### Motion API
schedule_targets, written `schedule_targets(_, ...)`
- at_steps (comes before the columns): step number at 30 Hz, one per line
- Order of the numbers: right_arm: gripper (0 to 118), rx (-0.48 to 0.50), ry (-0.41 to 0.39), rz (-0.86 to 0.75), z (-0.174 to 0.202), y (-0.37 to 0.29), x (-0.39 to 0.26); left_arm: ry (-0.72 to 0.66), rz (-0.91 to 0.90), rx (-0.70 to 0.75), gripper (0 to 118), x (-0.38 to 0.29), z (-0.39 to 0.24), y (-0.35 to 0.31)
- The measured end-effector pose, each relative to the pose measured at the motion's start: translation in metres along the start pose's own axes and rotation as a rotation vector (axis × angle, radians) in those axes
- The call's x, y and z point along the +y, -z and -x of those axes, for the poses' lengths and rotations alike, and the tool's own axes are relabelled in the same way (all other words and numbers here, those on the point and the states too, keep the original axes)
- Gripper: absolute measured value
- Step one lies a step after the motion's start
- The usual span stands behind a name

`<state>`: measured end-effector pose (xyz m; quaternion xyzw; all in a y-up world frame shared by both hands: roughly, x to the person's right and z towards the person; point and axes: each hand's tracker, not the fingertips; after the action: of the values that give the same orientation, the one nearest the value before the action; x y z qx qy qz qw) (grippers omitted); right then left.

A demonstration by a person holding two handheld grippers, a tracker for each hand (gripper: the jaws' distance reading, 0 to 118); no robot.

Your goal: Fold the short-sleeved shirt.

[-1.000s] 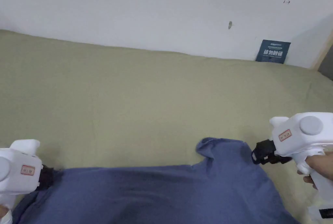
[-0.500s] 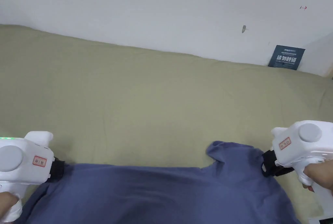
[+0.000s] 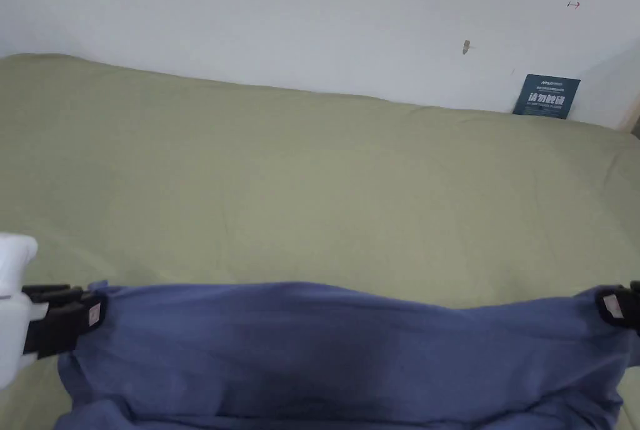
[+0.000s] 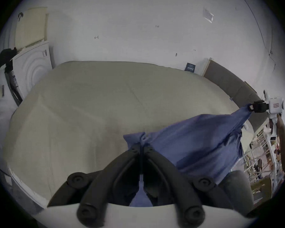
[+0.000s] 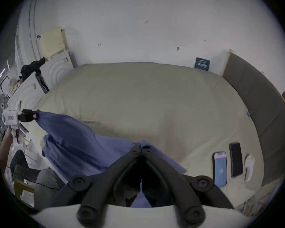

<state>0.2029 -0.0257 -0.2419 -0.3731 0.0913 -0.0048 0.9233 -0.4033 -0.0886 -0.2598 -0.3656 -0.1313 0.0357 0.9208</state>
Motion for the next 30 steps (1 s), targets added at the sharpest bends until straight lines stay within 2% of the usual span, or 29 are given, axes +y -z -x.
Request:
schedule_targets(3, 0, -0.035, 0.035, 0.01, 0.004, -0.019, -0.049, -0.013, 0.048, 0.0, 4, -0.041, -0.002, -0.017)
schedule_targets(7, 0, -0.057, 0.173, 0.087, 0.002, -0.023, -0.115, -0.082, 0.101, -0.009, 4, -0.094, 0.001, -0.025)
schedule_targets(8, 0, -0.049, 0.178, 0.121, 0.0, -0.021, -0.126, -0.096, 0.118, -0.02, 4, -0.104, 0.002, -0.024)
schedule_targets(11, 0, -0.105, 0.159, 0.214, -0.001, -0.013, -0.156, -0.101, 0.176, 0.012, 4, -0.132, 0.007, -0.019)
schedule_targets(13, 0, -0.099, 0.193, 0.237, -0.004, -0.006, -0.168, -0.117, 0.204, 0.019, 4, -0.144, 0.01, -0.011)
schedule_targets(15, 0, -0.106, 0.184, 0.26, -0.009, 0.003, -0.176, -0.133, 0.219, 0.026, 4, -0.151, 0.013, -0.002)
schedule_targets(16, 0, -0.149, 0.224, 0.301, -0.013, 0.008, -0.178, -0.14, 0.225, 0.019, 6, -0.152, 0.014, 0.002)
schedule_targets(17, 0, -0.144, 0.215, 0.293, -0.025, 0.012, -0.183, -0.143, 0.228, 0.023, 16, -0.155, 0.014, 0.007)
schedule_targets(18, 3, -0.138, 0.2, 0.303, -0.027, 0.016, -0.185, -0.15, 0.227, 0.025, 34, -0.158, 0.015, 0.01)
schedule_targets(19, 31, -0.177, 0.208, 0.322, -0.028, 0.019, -0.187, -0.152, 0.233, 0.034, 58, -0.161, 0.015, 0.014)
schedule_targets(20, 60, -0.179, 0.223, 0.323, -0.03, 0.021, -0.189, -0.165, 0.224, 0.039, 77, -0.163, 0.015, 0.012)
schedule_targets(21, 74, -0.173, 0.229, 0.342, -0.023, 0.024, -0.184, -0.194, 0.207, 0.026, 87, -0.164, 0.017, 0.012)
schedule_targets(23, 70, -0.171, 0.241, 0.34, -0.023, 0.018, -0.184, -0.274, 0.211, 0.024, 88, -0.163, 0.019, 0.007)
schedule_targets(25, 70, -0.134, 0.267, 0.244, -0.017, 0.0, -0.175, -0.325, 0.131, 0.0, 88, -0.156, 0.02, -0.009)
schedule_targets(26, 70, -0.147, 0.26, 0.181, -0.011, -0.012, -0.17, -0.306, 0.068, 0.037, 88, -0.146, 0.012, -0.023)
schedule_targets(28, 70, -0.162, 0.195, -0.05, 0.009, -0.045, -0.155, -0.192, -0.137, 0.1, 88, -0.119, -0.012, -0.058)
schedule_targets(30, 70, -0.184, 0.097, -0.313, 0.041, -0.077, -0.143, -0.094, -0.307, 0.132, 88, -0.093, -0.042, -0.087)
